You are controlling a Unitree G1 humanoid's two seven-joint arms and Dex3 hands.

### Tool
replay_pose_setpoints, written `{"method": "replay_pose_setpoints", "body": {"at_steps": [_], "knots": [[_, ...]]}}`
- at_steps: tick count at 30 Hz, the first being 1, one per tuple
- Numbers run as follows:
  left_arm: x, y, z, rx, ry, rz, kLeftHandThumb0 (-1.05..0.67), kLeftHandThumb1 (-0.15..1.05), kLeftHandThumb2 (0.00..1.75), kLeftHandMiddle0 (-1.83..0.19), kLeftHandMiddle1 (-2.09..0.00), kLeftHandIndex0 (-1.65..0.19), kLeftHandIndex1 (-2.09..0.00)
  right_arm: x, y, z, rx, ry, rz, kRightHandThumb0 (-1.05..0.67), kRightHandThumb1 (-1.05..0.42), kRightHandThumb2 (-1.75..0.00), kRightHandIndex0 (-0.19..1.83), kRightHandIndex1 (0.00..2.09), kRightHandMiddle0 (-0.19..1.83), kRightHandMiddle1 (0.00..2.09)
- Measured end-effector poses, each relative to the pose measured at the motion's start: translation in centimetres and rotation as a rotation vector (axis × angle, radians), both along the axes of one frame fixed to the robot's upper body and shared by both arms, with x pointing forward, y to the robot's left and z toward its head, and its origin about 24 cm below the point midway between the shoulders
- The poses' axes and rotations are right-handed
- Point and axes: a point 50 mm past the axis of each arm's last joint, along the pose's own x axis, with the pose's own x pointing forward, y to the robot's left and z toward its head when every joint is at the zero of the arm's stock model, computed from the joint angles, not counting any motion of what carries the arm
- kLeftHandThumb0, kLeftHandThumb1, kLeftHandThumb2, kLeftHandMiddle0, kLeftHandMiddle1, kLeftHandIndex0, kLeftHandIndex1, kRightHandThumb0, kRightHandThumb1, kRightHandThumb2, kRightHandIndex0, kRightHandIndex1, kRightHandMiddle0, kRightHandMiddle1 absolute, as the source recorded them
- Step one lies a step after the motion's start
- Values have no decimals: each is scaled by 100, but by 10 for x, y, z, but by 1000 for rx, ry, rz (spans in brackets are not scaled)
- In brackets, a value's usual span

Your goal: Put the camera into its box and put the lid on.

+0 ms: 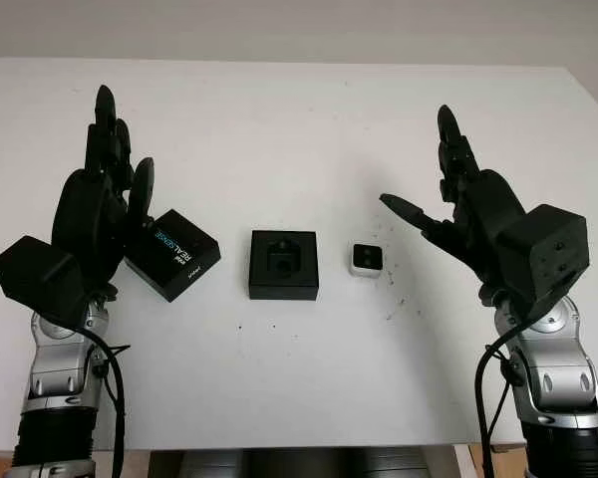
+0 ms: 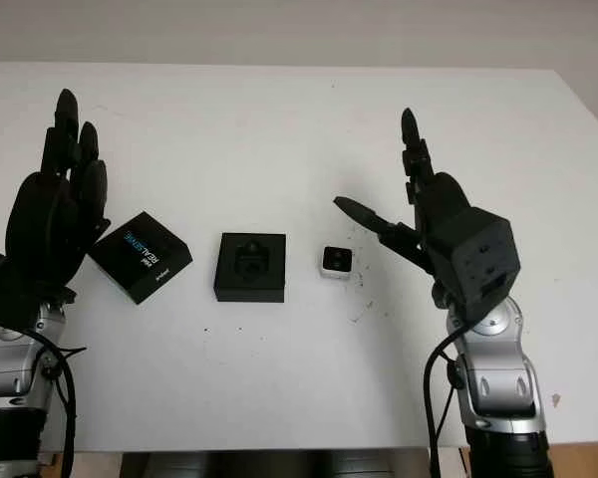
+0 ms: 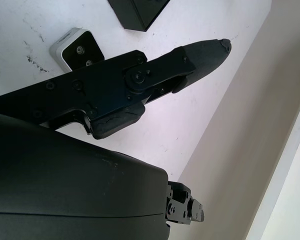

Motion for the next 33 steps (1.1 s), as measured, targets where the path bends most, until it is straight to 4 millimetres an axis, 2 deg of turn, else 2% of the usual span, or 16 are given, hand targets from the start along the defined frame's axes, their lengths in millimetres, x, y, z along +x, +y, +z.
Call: {"method": "replay_pose_setpoints", "body": {"at_steps": [9,11,13,15,20,23,33], "knots": [[-2,-1,-3,-2,17,-4,-79,105,52,19,-2,19,0,0,2,-2,50,20,48,-78,-94,-4,-19,0,-18,1],[-2,-1,-3,-2,18,-4,-79,105,52,19,-2,19,0,0,2,-3,37,31,48,-74,-92,-4,-9,6,-8,6],[-2,-1,-4,-2,20,-3,-79,105,52,19,-2,19,0,0,3,-2,-64,27,27,-72,-89,-4,12,16,10,15],[-2,-1,-4,-3,20,-2,-79,105,51,19,-3,19,0,-1,4,3,-205,0,3,-69,-86,-3,24,22,21,20],[-2,-2,-4,-10,18,4,-79,105,51,19,-4,19,-1,-7,13,15,-473,-76,6,-64,-84,-4,25,20,26,20],[-2,-2,-5,-16,18,5,-80,105,50,19,-4,19,-1,-10,19,16,-588,-91,1,-65,-81,-4,27,19,29,19],[-3,-4,-4,-23,9,2,-78,105,51,19,-2,19,0,-12,30,13,-811,-114,-7,-68,-78,-5,36,22,38,20]]}}
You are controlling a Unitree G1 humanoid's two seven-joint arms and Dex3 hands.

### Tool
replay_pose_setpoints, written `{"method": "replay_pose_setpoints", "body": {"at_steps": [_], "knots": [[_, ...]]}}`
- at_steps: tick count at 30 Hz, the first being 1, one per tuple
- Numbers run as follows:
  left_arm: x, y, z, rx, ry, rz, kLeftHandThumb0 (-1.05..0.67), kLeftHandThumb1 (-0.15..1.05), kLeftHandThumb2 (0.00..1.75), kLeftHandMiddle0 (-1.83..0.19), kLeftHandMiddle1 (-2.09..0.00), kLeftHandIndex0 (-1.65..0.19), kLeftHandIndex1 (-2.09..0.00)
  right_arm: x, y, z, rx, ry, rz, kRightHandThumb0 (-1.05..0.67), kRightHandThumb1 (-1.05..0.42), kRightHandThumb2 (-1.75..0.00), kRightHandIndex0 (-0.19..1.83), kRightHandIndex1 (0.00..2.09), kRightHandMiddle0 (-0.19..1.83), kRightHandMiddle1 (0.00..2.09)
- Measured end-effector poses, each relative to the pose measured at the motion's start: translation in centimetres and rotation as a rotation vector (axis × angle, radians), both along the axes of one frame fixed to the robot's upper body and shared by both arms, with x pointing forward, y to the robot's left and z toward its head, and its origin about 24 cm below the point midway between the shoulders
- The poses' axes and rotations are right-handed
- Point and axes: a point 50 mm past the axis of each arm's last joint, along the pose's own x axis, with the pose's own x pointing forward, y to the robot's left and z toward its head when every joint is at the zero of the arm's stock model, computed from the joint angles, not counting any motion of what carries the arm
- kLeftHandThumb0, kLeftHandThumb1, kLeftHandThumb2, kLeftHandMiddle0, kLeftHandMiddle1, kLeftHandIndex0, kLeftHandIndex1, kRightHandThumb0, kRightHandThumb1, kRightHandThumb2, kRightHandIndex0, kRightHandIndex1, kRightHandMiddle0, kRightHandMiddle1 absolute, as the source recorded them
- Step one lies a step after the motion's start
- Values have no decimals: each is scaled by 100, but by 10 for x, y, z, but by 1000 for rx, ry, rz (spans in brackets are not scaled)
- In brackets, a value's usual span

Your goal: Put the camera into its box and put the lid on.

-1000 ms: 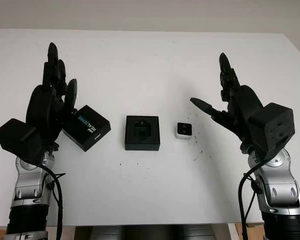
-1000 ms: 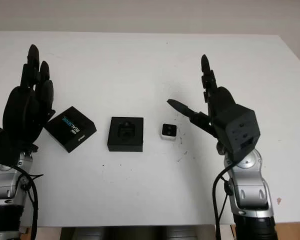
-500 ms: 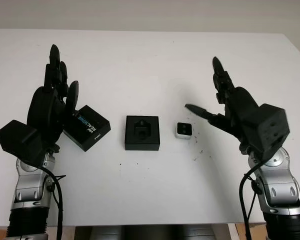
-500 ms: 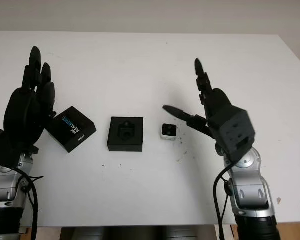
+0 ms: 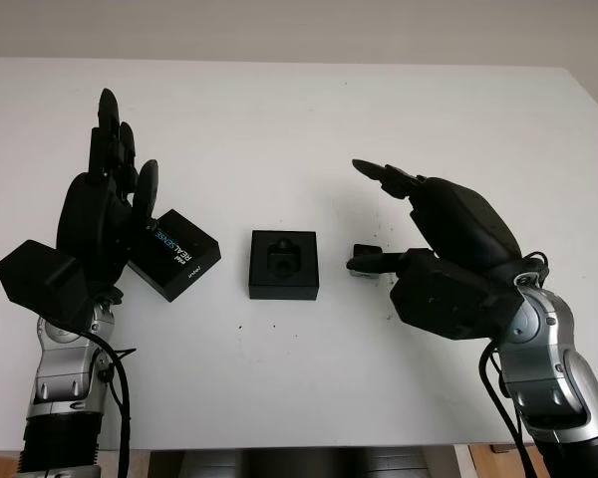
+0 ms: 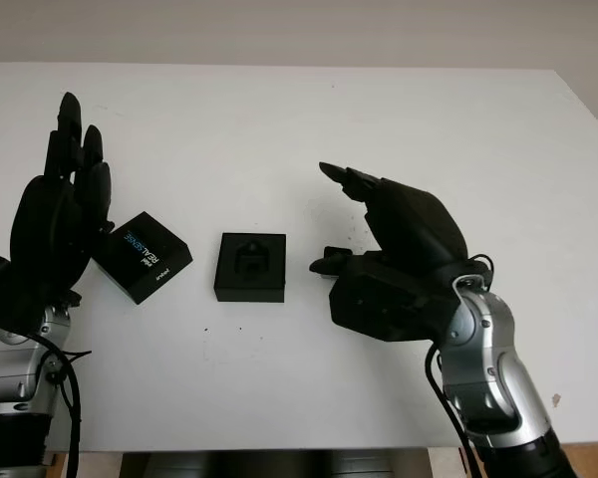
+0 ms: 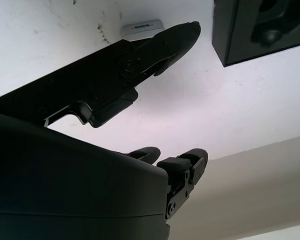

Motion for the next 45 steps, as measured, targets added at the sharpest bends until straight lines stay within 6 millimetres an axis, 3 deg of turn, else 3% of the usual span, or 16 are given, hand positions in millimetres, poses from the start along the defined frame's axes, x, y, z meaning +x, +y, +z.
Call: {"method": "replay_pose_setpoints", "body": {"at_steps": [23,27,32,35,37,40,45], "knots": [[0,-1,1,-4,-2,-5,-77,105,49,19,-2,19,0,8,-6,-26,-111,135,-17,-54,-83,-6,45,29,40,22],[0,-1,1,-7,-2,-8,-77,105,49,19,-2,19,0,8,-7,-27,-112,145,-28,-52,-84,-5,30,70,45,23],[0,-1,1,-14,-4,-15,-77,105,49,19,0,19,0,9,-8,-28,-116,149,-35,-50,-84,-5,18,101,47,28],[1,-2,1,-17,-7,-29,-76,105,50,19,0,19,0,10,-10,-32,-118,143,-48,-49,-83,-5,1,155,43,50],[1,-2,2,-16,-10,-33,-77,105,50,19,0,19,0,10,-12,-34,-121,137,-56,-49,-84,-5,-6,180,39,67],[1,-2,2,-16,-11,-33,-77,105,49,19,0,19,0,10,-13,-37,-132,128,-67,-47,-84,-5,-10,202,38,79],[1,-2,2,-16,-11,-30,-76,105,49,19,-1,19,0,10,-14,-39,-146,117,-67,-47,-86,-6,-9,209,39,94]]}}
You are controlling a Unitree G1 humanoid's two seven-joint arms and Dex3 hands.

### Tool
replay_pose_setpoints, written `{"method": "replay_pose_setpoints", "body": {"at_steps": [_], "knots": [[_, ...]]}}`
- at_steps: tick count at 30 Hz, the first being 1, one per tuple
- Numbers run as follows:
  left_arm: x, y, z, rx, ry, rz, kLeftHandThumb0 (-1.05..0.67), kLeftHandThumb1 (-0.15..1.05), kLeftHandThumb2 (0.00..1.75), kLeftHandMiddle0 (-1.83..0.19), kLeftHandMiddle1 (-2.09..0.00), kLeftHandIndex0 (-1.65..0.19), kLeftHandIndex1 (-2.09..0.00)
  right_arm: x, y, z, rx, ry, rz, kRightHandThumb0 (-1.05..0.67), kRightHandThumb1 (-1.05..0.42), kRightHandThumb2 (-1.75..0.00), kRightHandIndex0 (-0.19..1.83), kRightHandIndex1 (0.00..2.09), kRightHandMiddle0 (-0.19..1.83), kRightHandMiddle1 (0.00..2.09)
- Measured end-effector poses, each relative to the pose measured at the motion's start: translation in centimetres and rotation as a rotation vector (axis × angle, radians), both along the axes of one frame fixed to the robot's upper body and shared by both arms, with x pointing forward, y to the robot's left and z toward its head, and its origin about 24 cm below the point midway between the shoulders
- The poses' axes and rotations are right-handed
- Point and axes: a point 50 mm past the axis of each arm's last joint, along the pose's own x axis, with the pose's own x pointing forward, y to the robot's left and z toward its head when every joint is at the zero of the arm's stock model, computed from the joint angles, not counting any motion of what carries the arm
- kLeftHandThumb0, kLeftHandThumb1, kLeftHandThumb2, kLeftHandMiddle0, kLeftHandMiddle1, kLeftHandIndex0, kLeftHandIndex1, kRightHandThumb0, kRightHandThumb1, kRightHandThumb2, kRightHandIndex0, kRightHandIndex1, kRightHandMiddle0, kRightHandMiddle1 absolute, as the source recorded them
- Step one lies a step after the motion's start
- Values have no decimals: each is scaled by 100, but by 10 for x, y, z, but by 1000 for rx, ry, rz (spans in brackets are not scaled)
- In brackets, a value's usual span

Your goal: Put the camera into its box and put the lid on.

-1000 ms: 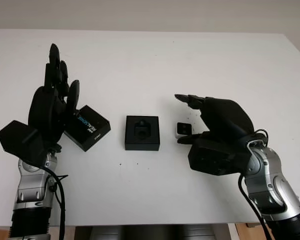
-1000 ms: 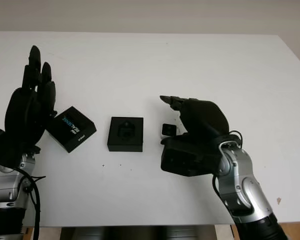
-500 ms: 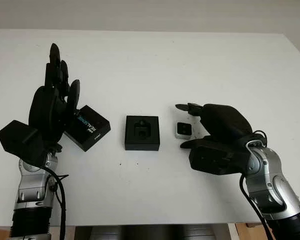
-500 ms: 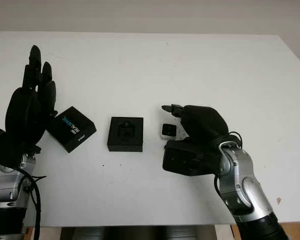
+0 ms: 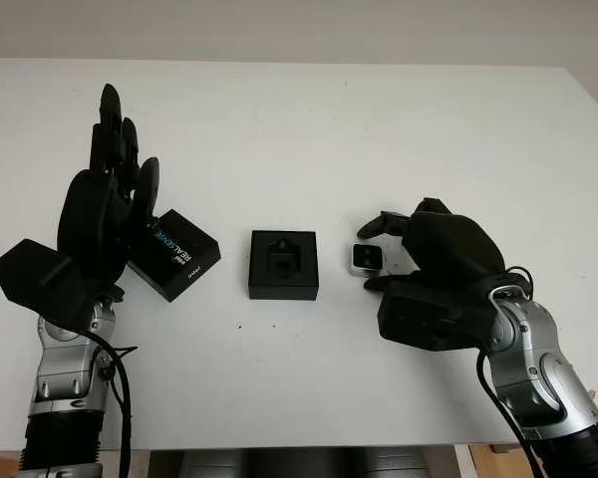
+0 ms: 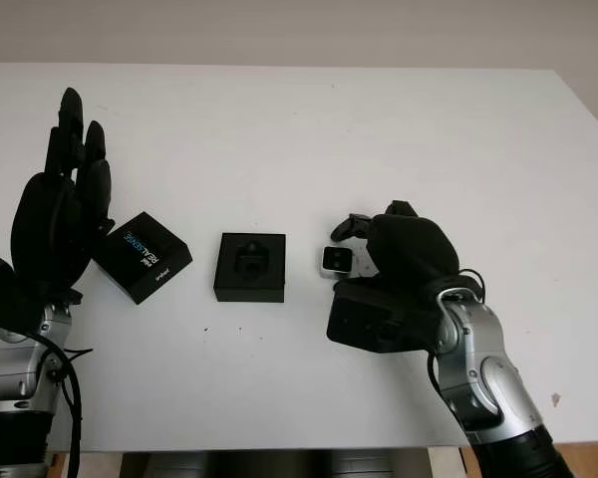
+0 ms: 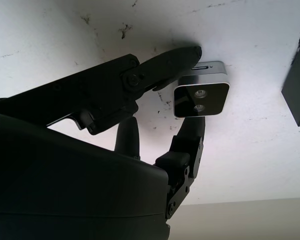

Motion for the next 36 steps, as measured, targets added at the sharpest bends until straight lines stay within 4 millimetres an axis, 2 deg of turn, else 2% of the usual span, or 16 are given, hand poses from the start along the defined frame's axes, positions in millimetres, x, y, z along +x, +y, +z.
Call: {"method": "replay_pose_setpoints", "body": {"at_steps": [10,14,16,19,21,22,24,25,27,30,36], "knots": [[0,0,-1,-3,10,4,-77,105,48,19,-2,19,0,1,-1,-2,14,1,4,-42,-89,-6,-6,209,41,123],[0,0,-1,-2,12,7,-78,105,48,19,-1,19,0,2,-4,-7,105,15,14,-32,-89,-6,12,207,47,131],[0,1,-1,-1,12,10,-78,105,47,19,-1,19,0,2,-4,-11,200,41,11,-32,-91,-6,24,195,45,135],[1,1,-1,2,13,14,-78,105,47,19,-1,19,0,3,-6,-13,275,54,1,-33,-93,-6,28,187,43,136],[1,0,-1,10,15,16,-78,105,48,19,-1,19,0,4,-7,-13,299,51,-11,-36,-94,-6,18,186,42,135],[1,0,-1,14,15,17,-79,105,48,19,-1,19,0,5,-8,-14,314,51,-17,-37,-94,-6,8,174,41,136],[1,0,-1,14,16,18,-79,105,48,19,-1,19,0,5,-9,-16,351,49,-34,-38,-95,-6,4,137,39,140],[1,0,-1,14,16,18,-78,105,48,19,0,19,0,6,-10,-17,367,46,-44,-39,-96,-6,10,111,37,142],[0,0,-1,14,16,18,-78,105,47,19,0,19,0,7,-11,-18,384,37,-59,-41,-97,-5,17,85,35,143],[0,0,-1,15,16,16,-78,105,47,19,0,19,0,8,-12,-20,414,24,-77,-42,-97,-5,19,74,34,143],[0,0,-1,20,16,8,-78,105,48,19,0,19,0,10,-14,-23,472,19,-104,-44,-97,-5,20,72,34,145]]}}
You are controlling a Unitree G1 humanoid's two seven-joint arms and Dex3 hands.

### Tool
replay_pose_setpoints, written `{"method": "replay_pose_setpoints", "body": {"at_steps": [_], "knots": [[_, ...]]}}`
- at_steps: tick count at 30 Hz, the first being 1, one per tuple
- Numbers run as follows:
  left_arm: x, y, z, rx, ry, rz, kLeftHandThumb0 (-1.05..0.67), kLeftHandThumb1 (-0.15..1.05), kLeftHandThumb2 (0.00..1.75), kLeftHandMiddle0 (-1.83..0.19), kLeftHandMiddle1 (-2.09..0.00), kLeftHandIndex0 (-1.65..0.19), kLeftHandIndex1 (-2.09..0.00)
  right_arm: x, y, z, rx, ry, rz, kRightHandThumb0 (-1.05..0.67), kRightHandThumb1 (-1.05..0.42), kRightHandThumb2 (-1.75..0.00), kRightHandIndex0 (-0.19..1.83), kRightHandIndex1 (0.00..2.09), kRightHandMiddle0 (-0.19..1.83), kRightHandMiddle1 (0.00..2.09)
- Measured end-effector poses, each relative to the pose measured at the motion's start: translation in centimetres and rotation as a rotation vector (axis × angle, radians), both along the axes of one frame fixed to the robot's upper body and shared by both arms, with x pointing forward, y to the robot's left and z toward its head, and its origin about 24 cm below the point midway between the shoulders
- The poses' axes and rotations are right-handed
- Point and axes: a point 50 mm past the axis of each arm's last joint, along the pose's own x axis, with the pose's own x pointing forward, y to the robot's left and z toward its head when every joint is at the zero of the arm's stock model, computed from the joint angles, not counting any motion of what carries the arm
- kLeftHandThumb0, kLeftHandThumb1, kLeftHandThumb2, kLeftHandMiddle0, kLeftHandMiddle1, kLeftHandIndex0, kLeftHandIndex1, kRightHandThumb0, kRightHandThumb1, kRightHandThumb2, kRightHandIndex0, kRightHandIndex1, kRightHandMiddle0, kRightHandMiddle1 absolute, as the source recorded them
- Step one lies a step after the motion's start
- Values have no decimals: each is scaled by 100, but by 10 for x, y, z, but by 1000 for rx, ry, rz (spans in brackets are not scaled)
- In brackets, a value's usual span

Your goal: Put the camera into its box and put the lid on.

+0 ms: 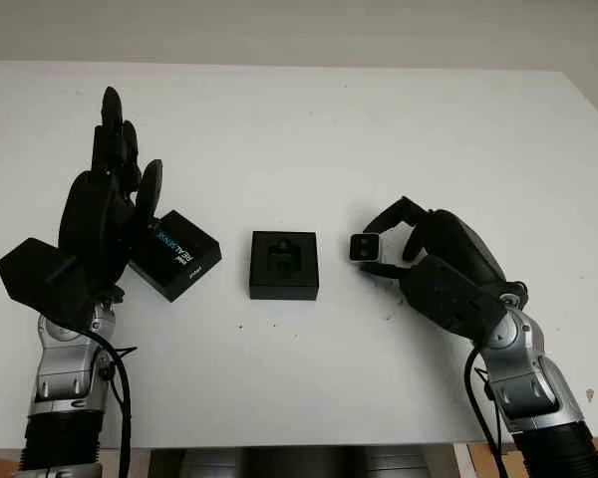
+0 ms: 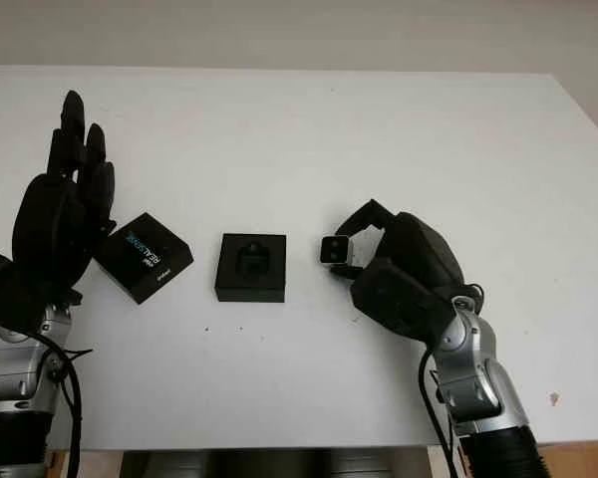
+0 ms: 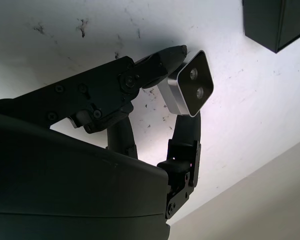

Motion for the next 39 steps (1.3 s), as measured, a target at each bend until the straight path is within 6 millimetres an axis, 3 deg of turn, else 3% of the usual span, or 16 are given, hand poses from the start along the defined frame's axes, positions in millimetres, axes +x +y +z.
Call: {"method": "replay_pose_setpoints", "body": {"at_steps": [12,30,39], "knots": [[0,0,0,0,1,-1,-77,105,48,19,-1,19,0,3,-1,6,194,-46,5,-46,-95,-5,22,57,34,155],[0,1,0,2,-1,-1,-77,105,48,19,-3,19,-2,5,41,25,732,-65,221,-48,-97,-5,16,30,35,157],[-1,1,1,5,-7,3,-78,105,48,19,-2,19,-1,14,65,12,779,14,269,-50,-96,-5,16,17,39,155]]}}
